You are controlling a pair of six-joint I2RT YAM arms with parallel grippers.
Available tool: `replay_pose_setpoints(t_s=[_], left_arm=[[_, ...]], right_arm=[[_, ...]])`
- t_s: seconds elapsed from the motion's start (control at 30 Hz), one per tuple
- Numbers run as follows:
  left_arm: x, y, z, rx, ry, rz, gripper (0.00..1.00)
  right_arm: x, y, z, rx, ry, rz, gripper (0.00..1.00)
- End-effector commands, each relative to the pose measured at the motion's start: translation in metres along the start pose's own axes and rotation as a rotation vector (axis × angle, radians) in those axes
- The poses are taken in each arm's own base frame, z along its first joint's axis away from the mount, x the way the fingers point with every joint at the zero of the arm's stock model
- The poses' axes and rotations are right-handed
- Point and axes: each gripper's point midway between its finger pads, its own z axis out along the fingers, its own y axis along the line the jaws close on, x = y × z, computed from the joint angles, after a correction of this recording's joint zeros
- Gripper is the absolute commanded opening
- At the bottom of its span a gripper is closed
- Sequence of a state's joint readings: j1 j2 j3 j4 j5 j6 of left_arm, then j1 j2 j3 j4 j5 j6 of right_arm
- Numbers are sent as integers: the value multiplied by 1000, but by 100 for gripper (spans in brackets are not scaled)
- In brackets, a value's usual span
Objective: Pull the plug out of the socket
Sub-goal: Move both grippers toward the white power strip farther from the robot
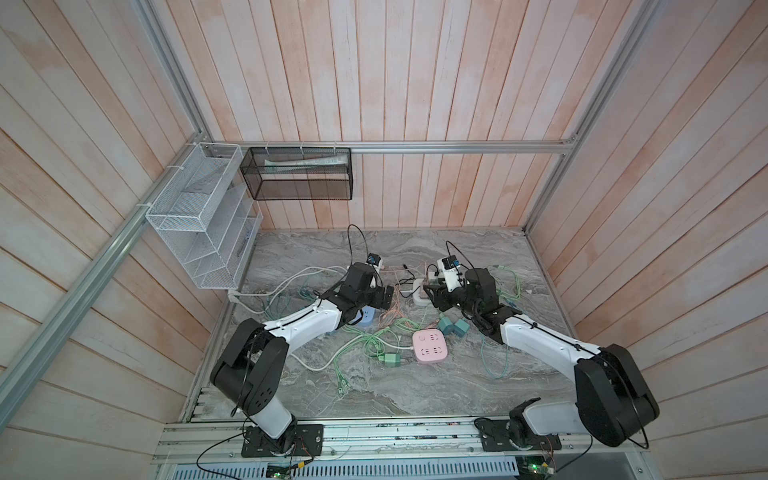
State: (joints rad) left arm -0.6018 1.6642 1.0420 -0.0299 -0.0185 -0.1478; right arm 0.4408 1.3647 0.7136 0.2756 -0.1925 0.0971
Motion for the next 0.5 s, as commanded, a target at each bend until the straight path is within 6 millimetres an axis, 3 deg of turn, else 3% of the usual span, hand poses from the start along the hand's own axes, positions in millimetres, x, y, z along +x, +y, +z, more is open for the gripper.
replay_pose_setpoints(t_s=[0.0,0.17,0.47], left_arm=[[-13,-31,13,93,-24,77,100],[-10,-77,34,187,8,192,100],[0,-109,61,294,52,226,93]], right_arm=[[-3,-12,-11,23,-42,67,58],[14,-35,-21,81,-18,134,57],[43,-63,-23,102,43,288,54]])
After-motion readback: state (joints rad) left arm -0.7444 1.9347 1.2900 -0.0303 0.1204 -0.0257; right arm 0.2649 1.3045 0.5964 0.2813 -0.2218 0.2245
